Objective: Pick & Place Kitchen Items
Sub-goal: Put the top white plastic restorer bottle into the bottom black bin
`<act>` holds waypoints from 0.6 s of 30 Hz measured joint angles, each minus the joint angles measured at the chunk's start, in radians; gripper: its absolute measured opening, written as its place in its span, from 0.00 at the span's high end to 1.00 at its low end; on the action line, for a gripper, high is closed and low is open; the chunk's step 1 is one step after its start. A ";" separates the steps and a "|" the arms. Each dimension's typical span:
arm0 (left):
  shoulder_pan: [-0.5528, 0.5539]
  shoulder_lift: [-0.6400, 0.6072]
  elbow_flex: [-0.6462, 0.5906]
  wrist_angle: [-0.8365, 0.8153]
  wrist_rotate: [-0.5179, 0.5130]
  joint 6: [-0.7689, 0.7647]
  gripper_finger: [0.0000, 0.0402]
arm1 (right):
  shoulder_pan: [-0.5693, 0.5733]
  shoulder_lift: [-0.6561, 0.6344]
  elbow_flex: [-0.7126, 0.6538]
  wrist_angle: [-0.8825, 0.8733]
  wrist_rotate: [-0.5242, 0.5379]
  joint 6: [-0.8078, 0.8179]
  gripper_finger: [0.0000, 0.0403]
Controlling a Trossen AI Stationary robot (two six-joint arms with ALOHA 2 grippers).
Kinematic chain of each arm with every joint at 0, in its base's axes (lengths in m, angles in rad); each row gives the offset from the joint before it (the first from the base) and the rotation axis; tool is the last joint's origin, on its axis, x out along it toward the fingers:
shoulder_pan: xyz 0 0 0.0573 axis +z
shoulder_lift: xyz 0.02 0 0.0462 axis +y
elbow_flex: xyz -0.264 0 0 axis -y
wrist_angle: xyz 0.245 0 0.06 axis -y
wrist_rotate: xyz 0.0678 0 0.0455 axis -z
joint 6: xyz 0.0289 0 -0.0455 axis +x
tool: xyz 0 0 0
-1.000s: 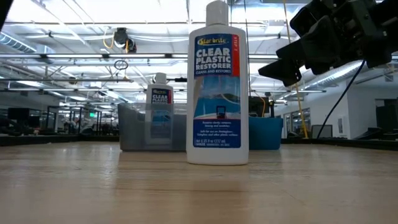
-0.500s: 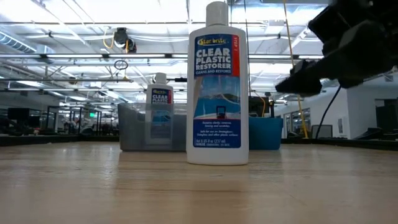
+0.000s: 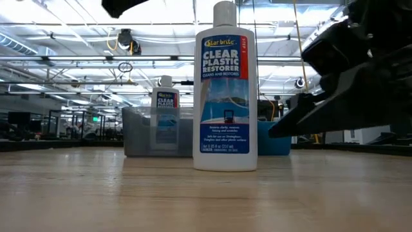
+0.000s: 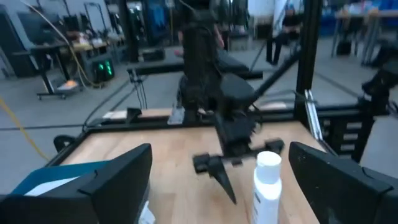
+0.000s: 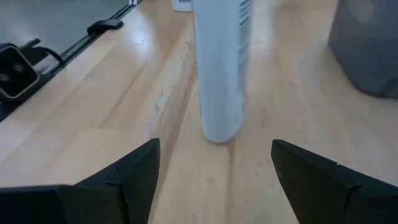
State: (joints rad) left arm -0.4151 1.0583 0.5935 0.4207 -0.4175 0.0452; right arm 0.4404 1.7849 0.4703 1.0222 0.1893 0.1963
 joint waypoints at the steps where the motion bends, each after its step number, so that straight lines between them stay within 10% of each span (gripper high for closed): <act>1: 0.001 -0.024 -0.032 0.032 0.000 -0.001 0.06 | 0.000 0.024 0.025 0.000 0.006 -0.001 0.31; 18: 0.001 -0.129 -0.136 0.081 0.001 -0.156 0.05 | -0.062 0.241 0.319 -0.001 0.045 -0.061 0.31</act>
State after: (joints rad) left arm -0.4137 0.9293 0.4572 0.5018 -0.4168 -0.1104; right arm 0.3782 2.0263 0.7893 1.0210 0.2346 0.1351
